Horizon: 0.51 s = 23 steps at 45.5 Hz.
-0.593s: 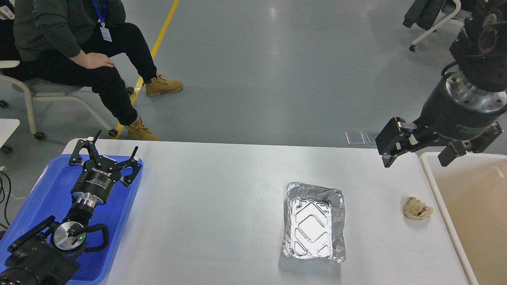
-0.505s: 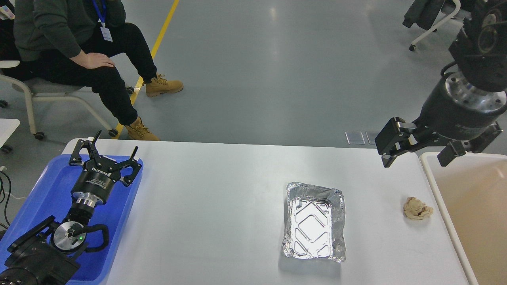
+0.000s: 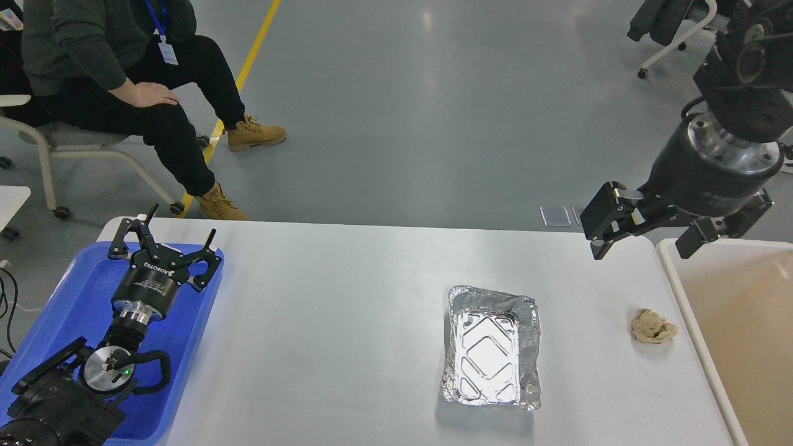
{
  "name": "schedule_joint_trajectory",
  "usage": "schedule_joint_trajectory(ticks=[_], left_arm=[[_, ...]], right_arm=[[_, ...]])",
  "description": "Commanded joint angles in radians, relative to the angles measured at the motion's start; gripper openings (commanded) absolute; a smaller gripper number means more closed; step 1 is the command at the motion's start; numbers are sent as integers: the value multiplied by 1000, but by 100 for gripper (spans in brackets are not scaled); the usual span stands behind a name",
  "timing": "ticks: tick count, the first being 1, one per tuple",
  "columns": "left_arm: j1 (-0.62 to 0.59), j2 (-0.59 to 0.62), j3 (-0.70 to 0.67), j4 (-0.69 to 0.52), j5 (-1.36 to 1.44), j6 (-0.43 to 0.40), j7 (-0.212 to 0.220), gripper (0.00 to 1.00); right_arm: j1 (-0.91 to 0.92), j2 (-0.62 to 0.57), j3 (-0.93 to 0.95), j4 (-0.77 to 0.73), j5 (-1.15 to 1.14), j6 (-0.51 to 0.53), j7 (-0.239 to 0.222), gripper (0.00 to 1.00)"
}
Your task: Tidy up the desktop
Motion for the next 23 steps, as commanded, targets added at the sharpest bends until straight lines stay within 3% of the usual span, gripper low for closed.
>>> schedule_joint_trajectory(ticks=[1,23], left_arm=[[0,0,0,0,0,-1,0,99],[1,0,0,0,0,0,0,99]], right_arm=[[-70,-2,37,-44,-2,0,0,100],[-466,44,221,-211,-19,0,-2,100]])
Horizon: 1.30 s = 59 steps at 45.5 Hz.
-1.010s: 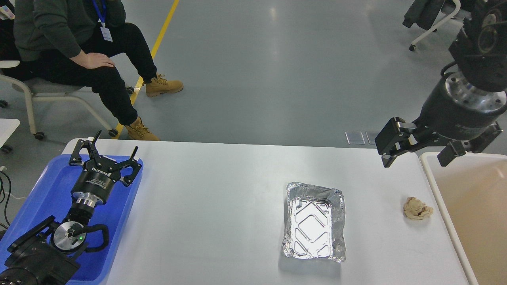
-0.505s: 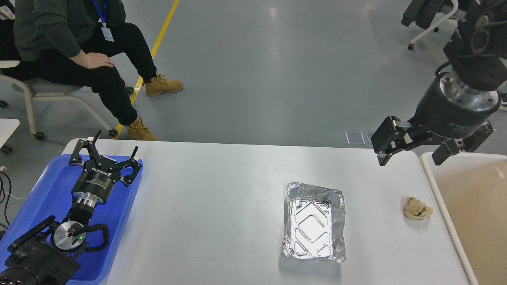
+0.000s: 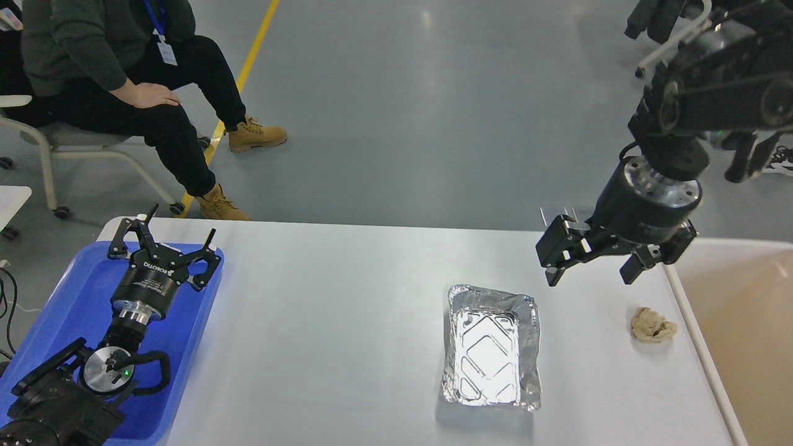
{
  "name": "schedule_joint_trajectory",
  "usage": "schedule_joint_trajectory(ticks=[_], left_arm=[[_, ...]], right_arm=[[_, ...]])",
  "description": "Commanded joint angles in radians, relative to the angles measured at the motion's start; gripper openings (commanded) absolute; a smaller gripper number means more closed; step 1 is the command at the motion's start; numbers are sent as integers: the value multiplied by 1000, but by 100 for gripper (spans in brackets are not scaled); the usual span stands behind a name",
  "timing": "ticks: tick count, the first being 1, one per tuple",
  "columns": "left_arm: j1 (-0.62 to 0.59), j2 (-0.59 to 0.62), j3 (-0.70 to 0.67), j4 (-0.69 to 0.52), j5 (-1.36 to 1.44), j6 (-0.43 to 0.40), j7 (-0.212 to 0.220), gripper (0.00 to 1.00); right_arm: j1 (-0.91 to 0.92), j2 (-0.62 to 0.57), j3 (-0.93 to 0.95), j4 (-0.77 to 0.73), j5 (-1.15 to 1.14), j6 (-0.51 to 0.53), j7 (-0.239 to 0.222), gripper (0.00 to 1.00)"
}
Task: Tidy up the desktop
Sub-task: 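Lower the right gripper onto the edge of the foil tray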
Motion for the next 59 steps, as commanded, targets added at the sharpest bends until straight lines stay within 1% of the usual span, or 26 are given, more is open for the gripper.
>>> schedule_joint_trajectory(ticks=[1,12,20,30,37,45,53,59], left_arm=[[1,0,0,0,0,1,0,99],[1,0,0,0,0,1,0,99],[-1,0,0,0,0,-1,0,99],[-1,0,0,0,0,-1,0,99],[-1,0,0,0,0,-1,-1,99],[-1,0,0,0,0,-1,-1,99],[-1,0,0,0,0,-1,-1,99],[-1,0,0,0,0,-1,-1,99]], right_arm=[[-222,19,86,-99,-21,-3,-2,100],[-437,51,148,-220,-36,-106,-2,100],[-559,59,190,-303,-110,-184,-2,100],[-647,57,216,-395,-165,-198,-2,100],[-716,57,251,-458,-170,-237,-9,100],[-770,57,264,-516,-234,-243,-11,99],[-814,59,274,-572,-237,-252,-11,98],[-851,60,300,-599,-254,-315,-14,98]])
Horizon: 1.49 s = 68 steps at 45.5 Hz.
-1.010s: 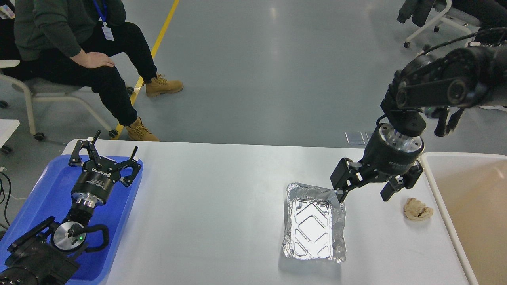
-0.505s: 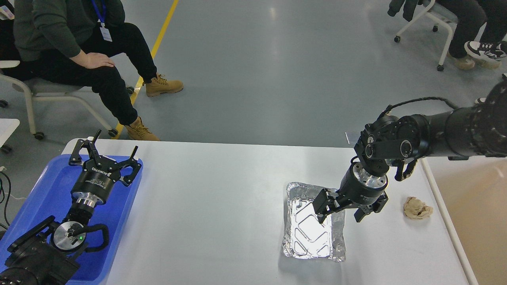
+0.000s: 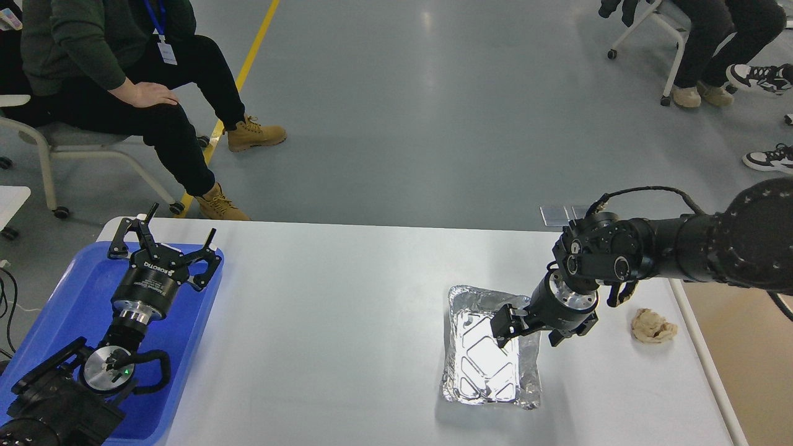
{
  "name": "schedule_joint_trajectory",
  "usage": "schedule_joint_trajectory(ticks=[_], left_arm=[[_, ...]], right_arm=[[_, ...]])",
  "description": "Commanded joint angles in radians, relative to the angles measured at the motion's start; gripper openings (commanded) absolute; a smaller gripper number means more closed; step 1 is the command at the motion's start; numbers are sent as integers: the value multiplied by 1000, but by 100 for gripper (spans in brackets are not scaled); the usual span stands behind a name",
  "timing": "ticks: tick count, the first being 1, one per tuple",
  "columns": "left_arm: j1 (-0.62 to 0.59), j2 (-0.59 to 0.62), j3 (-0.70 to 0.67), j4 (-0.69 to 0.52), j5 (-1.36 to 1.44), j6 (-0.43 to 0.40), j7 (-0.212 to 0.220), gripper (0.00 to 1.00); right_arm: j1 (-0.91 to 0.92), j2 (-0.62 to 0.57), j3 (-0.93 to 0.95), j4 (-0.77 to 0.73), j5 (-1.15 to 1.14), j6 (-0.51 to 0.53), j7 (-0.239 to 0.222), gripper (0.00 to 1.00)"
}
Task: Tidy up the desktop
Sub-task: 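Lower the right gripper onto the edge of the foil tray, then close the right gripper on the foil tray's edge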
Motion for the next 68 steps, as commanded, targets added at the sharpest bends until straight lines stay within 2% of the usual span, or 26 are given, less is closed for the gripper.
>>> schedule_joint_trajectory(ticks=[1,5,10,20,28,43,48,51,68], left_arm=[[0,0,0,0,0,0,0,99],[0,0,0,0,0,0,0,99],[0,0,0,0,0,0,0,99],[0,0,0,0,0,0,0,99],[0,0,0,0,0,0,0,99],[0,0,0,0,0,0,0,99],[0,0,0,0,0,0,0,99],[0,0,0,0,0,0,0,99],[0,0,0,0,0,0,0,99]], right_arm=[[-75,3,33,-65,-37,-72,-4,98],[-87,8,33,-67,-54,-81,-5,96],[-99,9,33,-67,-57,-97,-5,81],[-116,22,28,-67,-59,-153,-14,65],[-128,28,25,-77,-60,-166,-37,63],[-127,26,24,-79,-60,-166,-39,63],[-128,26,24,-79,-60,-164,-39,56],[-128,28,25,-79,-60,-164,-39,45],[-141,31,31,-79,-60,-164,-37,40]])
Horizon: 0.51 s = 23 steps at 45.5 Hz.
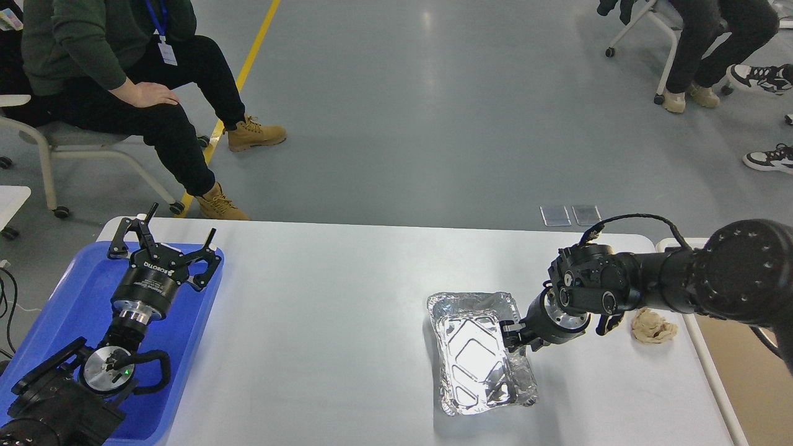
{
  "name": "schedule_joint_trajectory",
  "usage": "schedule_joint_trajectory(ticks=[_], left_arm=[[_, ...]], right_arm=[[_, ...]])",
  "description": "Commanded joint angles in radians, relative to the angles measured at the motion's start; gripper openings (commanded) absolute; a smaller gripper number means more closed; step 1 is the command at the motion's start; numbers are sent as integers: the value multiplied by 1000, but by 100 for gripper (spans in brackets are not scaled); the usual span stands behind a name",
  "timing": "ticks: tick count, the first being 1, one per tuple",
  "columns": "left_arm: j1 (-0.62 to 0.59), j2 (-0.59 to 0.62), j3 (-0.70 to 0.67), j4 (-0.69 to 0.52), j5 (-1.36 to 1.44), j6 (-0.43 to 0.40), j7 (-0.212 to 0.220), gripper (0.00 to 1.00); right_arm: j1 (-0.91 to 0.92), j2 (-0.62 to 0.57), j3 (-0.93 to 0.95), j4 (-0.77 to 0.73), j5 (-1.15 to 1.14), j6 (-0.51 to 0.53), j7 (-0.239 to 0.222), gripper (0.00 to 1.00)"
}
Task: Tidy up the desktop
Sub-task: 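Close the right gripper on the foil tray's edge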
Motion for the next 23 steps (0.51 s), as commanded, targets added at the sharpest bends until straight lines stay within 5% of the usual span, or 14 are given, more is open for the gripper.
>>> schedule_joint_trajectory(ticks=[1,7,23], left_arm=[[0,0,0,0,0,0,0,99],[0,0,0,0,0,0,0,99],[0,0,0,0,0,0,0,99]], right_arm=[[-7,2,3,0,0,-1,0,39],[-10,11,6,-2,0,-2,0,36],[-17,15,9,-2,0,-4,2,7]])
